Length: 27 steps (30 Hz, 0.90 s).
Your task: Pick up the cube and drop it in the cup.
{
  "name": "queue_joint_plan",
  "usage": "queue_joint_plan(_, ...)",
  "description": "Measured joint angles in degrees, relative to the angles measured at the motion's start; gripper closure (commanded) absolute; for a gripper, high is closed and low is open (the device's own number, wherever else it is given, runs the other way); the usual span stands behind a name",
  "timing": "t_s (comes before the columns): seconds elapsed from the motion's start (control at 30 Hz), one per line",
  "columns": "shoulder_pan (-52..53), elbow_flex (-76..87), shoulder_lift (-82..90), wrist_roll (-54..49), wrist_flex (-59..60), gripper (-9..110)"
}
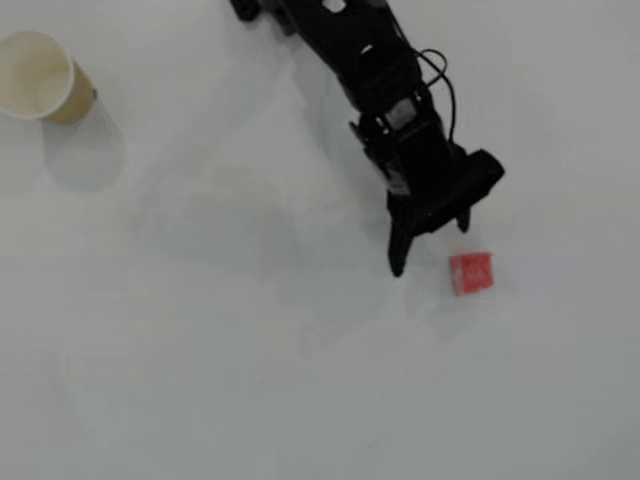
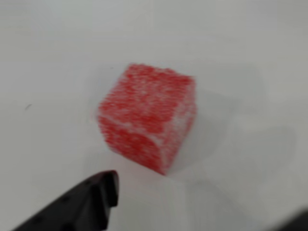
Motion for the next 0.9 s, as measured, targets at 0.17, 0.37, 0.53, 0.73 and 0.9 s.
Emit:
queue_joint_plan(0.17, -2.37, -2.02, -3.16, 0.0, -1.23, 58)
queue_joint_plan(0.37, -4.13, -4.75, -6.15, 0.0, -1.23, 58)
queue_joint_plan(0.53, -3.96, -7.47, -8.7, 0.0, -1.23, 58)
queue_joint_plan(0.73, -3.78, -10.72, -12.48, 0.0, -1.58, 58)
queue_joint_plan(0.9, -1.85, -13.18, -15.12, 0.0, -1.58, 58)
